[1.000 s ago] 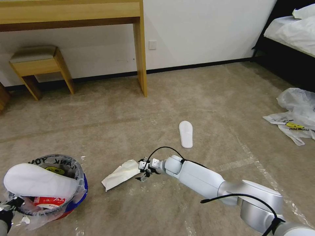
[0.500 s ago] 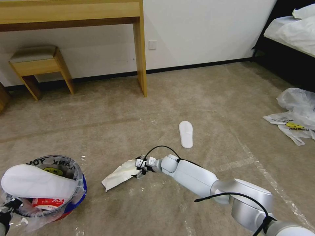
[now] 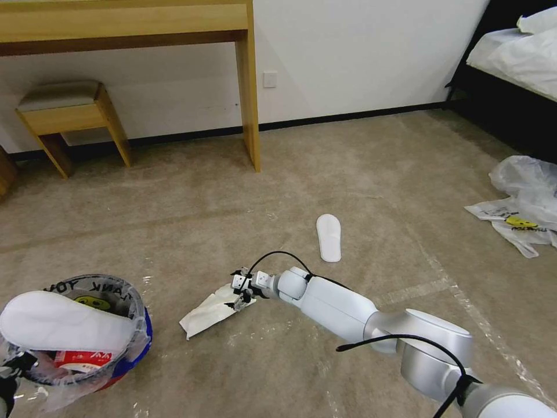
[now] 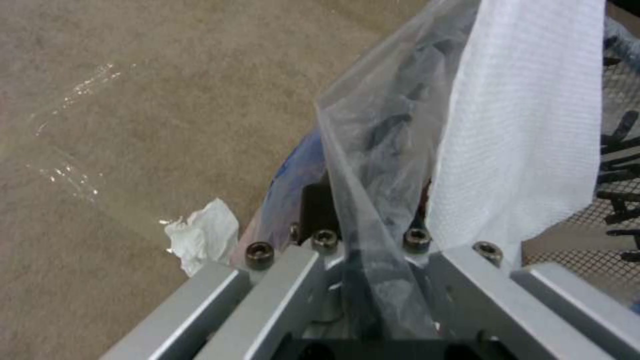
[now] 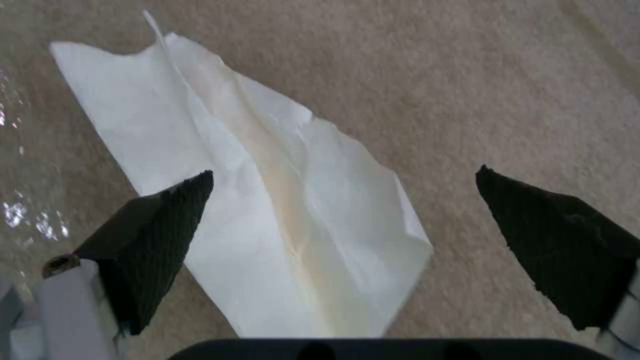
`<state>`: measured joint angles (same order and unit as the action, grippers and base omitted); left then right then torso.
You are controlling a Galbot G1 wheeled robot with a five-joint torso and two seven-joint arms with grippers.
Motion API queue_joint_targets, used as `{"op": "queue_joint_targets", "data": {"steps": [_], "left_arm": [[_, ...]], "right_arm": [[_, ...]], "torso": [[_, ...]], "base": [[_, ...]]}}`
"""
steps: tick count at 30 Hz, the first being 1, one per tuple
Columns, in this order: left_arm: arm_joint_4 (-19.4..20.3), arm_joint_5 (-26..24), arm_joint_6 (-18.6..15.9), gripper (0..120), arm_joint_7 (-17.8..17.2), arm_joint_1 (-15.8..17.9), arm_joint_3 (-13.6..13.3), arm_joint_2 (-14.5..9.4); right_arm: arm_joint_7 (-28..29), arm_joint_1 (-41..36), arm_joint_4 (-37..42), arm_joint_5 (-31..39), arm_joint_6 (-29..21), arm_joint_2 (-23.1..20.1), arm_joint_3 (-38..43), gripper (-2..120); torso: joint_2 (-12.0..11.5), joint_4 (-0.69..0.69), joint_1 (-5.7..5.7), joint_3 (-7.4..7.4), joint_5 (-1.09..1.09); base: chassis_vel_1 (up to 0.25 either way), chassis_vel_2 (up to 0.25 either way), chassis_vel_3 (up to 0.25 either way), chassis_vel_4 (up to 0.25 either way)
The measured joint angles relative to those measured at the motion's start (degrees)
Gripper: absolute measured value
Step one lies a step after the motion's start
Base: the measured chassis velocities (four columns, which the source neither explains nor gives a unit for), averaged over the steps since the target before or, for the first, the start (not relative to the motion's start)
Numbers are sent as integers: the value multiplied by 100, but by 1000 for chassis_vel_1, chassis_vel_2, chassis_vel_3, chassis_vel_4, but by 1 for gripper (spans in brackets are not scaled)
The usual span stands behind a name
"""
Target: Pick up the trash bin and place the garbage on the floor into it.
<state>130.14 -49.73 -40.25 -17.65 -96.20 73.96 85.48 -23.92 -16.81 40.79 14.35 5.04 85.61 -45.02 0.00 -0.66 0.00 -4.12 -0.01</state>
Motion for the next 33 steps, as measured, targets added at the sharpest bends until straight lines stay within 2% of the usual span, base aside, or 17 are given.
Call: {"op": "queue_joint_targets", "data": {"steps": [14, 33], "left_arm": [[-13, -23, 0, 1, -8, 17, 15, 4], [-23, -9, 0, 1, -13, -6, -15, -8]], "right_arm": [[-88, -172, -99, 227, 80, 179, -112, 100], [-159, -418, -325, 190, 151, 183, 16, 100]], "torso": [[0, 0, 0, 0, 0], [0, 0, 0, 0, 0]], "base": [[0, 0, 0, 0], [0, 0, 0, 0]]}}
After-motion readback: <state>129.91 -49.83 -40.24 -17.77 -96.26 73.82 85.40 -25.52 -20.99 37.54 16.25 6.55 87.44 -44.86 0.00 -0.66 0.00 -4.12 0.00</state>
